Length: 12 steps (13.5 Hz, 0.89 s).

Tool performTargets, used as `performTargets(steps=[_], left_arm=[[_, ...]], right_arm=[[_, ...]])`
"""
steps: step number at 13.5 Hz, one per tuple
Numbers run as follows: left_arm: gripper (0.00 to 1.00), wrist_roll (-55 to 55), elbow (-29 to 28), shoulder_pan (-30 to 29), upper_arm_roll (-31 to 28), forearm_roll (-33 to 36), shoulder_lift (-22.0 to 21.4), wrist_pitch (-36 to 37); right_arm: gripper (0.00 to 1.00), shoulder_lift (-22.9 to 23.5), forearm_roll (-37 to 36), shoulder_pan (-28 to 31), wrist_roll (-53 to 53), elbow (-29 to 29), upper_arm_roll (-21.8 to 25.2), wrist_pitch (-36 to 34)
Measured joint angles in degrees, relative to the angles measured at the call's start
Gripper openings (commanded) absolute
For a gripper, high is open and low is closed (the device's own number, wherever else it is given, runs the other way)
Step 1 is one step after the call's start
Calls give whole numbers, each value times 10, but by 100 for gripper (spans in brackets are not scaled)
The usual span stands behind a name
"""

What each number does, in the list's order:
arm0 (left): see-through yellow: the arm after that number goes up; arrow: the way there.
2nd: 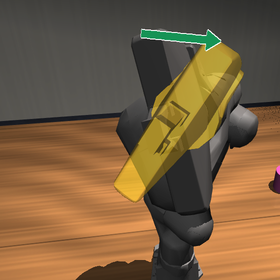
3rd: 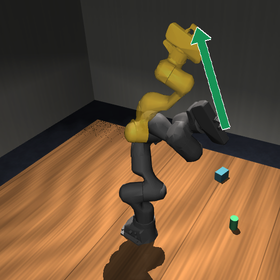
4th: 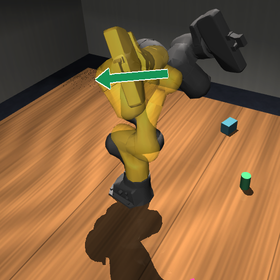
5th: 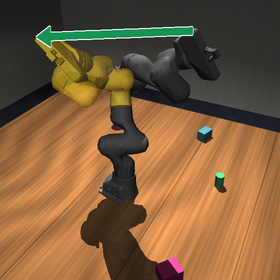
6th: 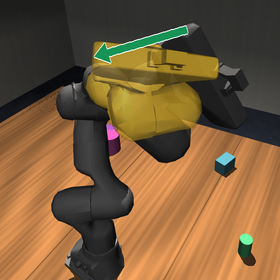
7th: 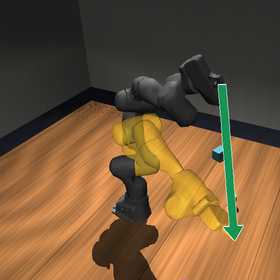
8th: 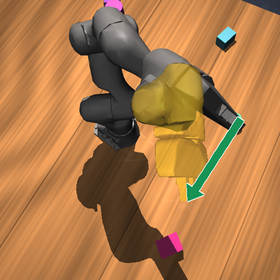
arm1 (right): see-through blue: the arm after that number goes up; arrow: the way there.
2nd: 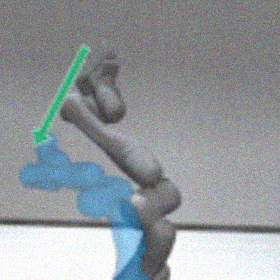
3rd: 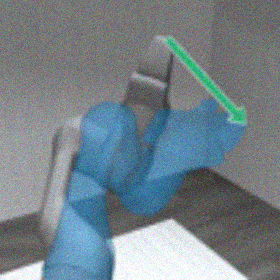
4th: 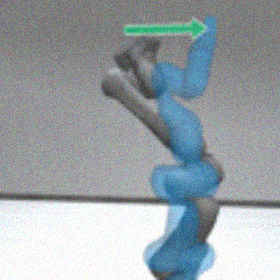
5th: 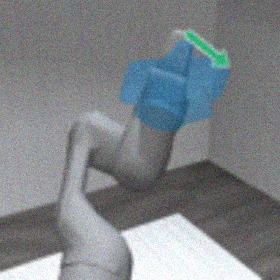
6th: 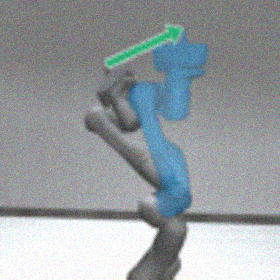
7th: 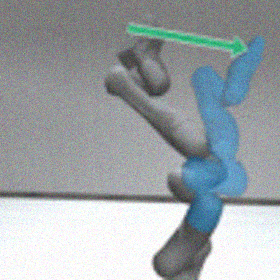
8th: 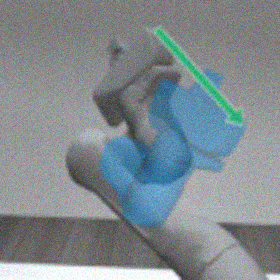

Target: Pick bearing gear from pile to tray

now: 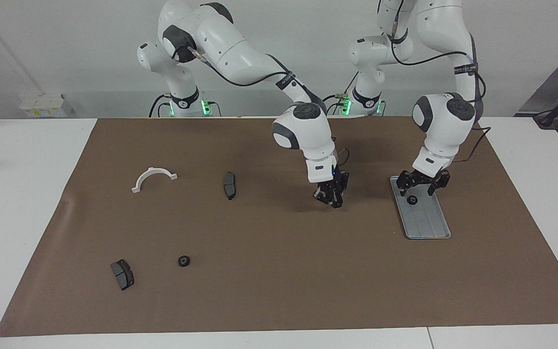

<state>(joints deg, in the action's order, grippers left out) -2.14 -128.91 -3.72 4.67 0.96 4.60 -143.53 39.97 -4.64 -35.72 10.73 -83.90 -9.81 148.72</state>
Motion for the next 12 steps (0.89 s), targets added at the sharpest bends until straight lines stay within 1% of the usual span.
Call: performTargets(steps=[1,4,5,8,9,12], left_arm=[[100,10,13,0,0,0,0,0],[100,64,66,2,0,0,4,8],[100,84,89,2,0,0,8,29],[100,130,166,15,5,0,25,127],[100,149,178,30,5,0,29,139],[100,198,182,93,7,0,41,142]], right_arm=[[36,0,0,-3,4,0,0,0],[42,0,0,-7,8,0,0,-6],[44,0,-3,-7,8,0,1,-12],[44,0,-36,-4,8,1,5,-21],[44,0,-43,-3,8,1,6,-22],[43,0,-47,9,8,4,9,-35]])
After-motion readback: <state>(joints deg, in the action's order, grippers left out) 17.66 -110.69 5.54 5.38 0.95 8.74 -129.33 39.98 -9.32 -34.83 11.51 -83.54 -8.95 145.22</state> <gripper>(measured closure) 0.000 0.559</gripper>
